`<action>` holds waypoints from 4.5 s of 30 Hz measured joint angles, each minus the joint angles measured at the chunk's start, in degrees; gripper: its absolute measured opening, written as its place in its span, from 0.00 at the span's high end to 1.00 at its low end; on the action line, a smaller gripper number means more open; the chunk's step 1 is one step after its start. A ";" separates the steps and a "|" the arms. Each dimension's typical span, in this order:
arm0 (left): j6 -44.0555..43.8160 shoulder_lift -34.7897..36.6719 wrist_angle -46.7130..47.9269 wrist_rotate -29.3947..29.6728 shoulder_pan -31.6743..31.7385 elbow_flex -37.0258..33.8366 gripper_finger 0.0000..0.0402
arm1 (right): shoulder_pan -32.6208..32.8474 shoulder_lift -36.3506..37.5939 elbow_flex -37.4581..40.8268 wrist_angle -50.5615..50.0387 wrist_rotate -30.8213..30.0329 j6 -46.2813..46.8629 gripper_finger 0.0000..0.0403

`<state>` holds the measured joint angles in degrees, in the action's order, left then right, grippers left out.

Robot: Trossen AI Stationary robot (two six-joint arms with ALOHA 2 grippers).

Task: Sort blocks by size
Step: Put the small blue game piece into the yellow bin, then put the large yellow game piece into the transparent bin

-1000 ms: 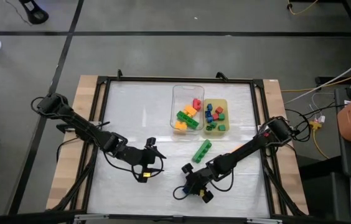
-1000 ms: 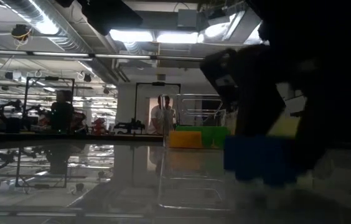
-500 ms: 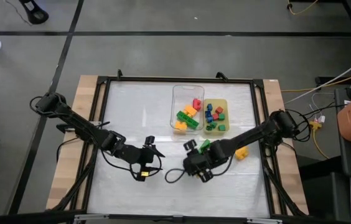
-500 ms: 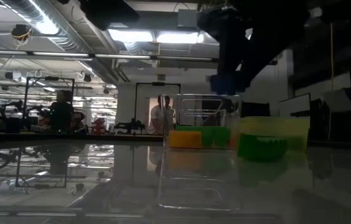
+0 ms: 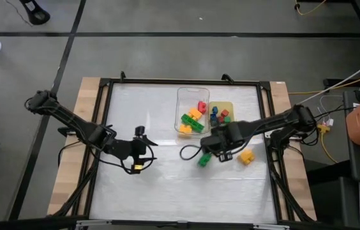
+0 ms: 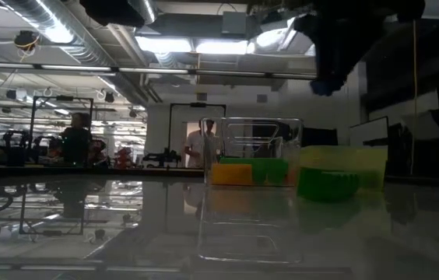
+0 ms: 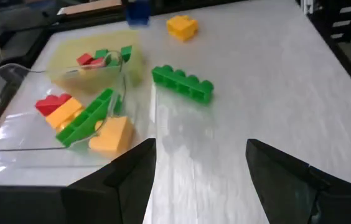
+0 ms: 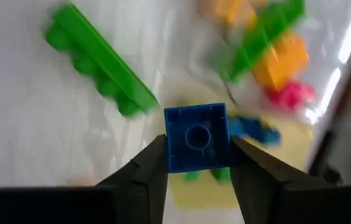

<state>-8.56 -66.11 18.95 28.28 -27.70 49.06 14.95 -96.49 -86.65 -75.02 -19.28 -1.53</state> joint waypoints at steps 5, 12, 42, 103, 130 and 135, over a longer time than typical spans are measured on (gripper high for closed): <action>-0.31 0.03 2.02 1.10 -0.02 0.00 0.41 | -3.18 1.91 0.03 -8.33 -5.05 2.62 0.63; -0.58 0.03 4.21 4.14 -0.04 0.00 0.41 | -10.80 1.73 0.07 -10.52 -7.49 1.11 0.63; 1.50 2.34 -2.70 10.81 5.44 -9.35 0.41 | -27.76 4.64 0.17 -11.14 5.26 -5.64 0.37; -3.44 3.90 -22.90 1.11 16.98 -15.87 0.41 | 7.69 27.78 50.62 16.55 19.16 16.35 0.37; -3.04 3.90 -22.87 1.11 16.96 -15.85 0.41 | 7.53 23.48 50.66 31.45 24.93 16.39 0.56; -3.04 3.90 -22.87 1.12 16.98 -15.85 0.41 | 7.53 23.39 50.75 37.98 24.45 16.71 0.55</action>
<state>-11.60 -62.22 -3.92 29.39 -10.72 33.21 22.48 -73.10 -35.90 -37.04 5.16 15.18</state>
